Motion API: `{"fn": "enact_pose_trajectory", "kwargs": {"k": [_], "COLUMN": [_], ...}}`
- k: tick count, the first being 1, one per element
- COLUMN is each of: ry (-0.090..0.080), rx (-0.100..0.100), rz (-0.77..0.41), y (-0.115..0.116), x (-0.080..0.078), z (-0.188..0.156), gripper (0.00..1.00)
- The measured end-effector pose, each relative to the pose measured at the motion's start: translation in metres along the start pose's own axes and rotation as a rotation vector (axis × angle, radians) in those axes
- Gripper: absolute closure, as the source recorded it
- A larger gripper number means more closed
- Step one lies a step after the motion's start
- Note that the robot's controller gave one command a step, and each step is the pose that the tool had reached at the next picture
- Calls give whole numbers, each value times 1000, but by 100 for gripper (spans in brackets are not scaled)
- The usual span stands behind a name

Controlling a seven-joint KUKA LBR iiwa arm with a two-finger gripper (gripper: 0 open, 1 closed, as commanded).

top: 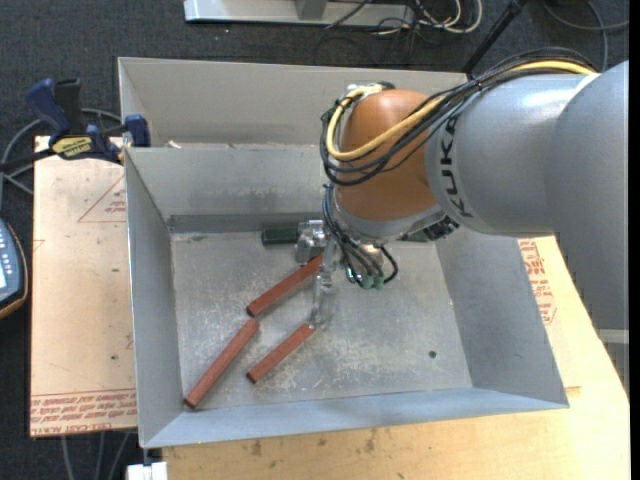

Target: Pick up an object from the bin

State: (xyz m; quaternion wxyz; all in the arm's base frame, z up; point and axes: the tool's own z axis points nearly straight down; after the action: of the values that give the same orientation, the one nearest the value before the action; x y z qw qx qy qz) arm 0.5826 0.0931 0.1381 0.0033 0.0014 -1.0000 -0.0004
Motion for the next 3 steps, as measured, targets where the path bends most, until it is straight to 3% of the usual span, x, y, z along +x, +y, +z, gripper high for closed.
{"fn": "enact_pose_trajectory", "kwargs": {"k": [1, 2, 3], "ry": [-4, -10, -3], "rx": [-2, -1, 1], "rz": [-72, -299, -269], "y": [78, 116, 87], "x": [35, 7, 76], "z": [70, 68, 53], "gripper": [0, 0, 0]}}
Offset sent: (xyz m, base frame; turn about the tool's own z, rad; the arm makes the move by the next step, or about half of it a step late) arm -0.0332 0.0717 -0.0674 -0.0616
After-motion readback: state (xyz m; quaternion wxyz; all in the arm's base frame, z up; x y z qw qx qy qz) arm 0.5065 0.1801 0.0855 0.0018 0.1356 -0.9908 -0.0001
